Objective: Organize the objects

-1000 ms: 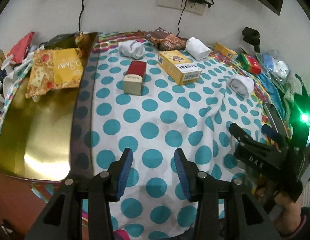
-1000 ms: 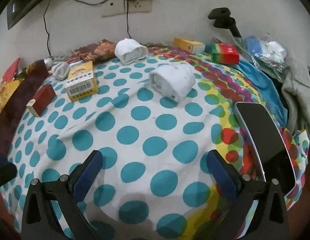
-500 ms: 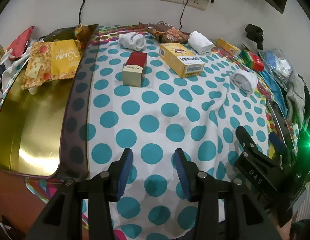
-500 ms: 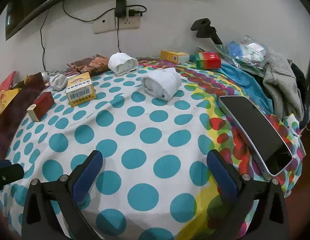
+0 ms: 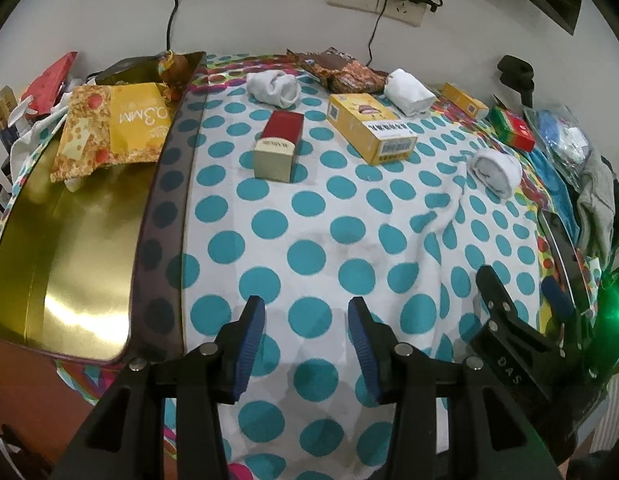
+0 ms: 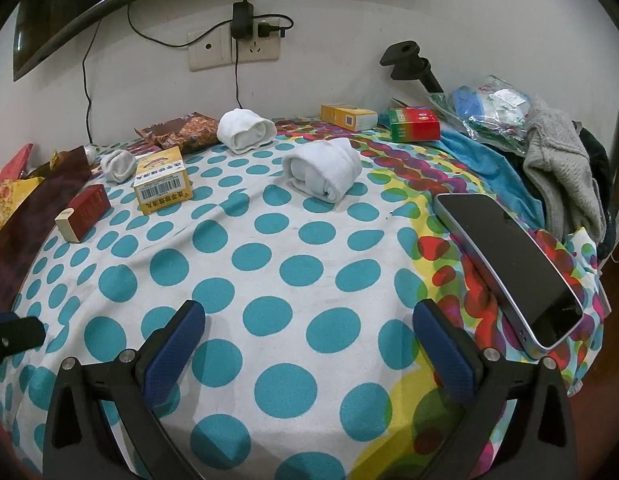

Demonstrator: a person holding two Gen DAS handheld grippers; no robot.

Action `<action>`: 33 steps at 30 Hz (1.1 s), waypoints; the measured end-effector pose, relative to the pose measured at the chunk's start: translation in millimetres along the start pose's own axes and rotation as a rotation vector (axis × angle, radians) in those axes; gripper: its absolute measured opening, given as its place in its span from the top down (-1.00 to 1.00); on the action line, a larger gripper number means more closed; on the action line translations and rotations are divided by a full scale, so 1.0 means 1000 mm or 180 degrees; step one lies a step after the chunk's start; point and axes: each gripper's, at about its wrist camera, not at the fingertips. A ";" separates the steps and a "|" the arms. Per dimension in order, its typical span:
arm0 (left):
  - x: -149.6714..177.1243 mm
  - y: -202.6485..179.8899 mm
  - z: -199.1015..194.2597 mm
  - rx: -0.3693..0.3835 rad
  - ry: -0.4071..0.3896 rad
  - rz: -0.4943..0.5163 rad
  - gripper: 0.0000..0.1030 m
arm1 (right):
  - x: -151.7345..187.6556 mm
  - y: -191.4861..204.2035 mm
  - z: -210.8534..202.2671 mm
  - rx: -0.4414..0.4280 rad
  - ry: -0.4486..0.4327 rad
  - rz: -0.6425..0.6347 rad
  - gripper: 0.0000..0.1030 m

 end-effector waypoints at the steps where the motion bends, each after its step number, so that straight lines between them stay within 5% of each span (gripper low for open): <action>1: -0.002 0.000 0.000 0.0021 -0.0020 -0.0009 0.14 | -0.001 -0.001 0.000 -0.0026 0.0011 0.0000 -1.00; 5: -0.012 -0.001 -0.001 0.0026 -0.0099 0.0012 0.14 | -0.013 -0.005 0.003 -0.0193 0.0206 -0.0014 -1.00; 9: -0.018 -0.001 -0.001 0.0108 -0.0178 0.0047 0.14 | -0.041 -0.014 -0.005 -0.0290 -0.0046 -0.0037 -1.00; 14: -0.024 0.000 0.007 0.0124 -0.0194 -0.0012 0.14 | -0.075 -0.018 0.024 -0.0730 0.0101 -0.0186 -1.00; 23: -0.026 0.002 0.016 0.0171 -0.0174 -0.0030 0.14 | -0.096 -0.016 0.070 -0.0769 0.0290 -0.0397 -0.96; 26: -0.026 0.002 0.018 0.0178 -0.0160 -0.0002 0.14 | -0.100 -0.017 0.080 -0.0676 0.0325 -0.0359 -0.84; 33: -0.032 0.004 0.027 0.0173 -0.0132 -0.0047 0.14 | -0.101 -0.011 0.103 -0.0413 0.0462 -0.0527 -0.12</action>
Point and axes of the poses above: each gripper's, at about its wrist camera, not at the fingertips, and z roughly the way its jaws point, y to its left, x to its underside, and after that the axes turned 8 degrees about -y, right-handed
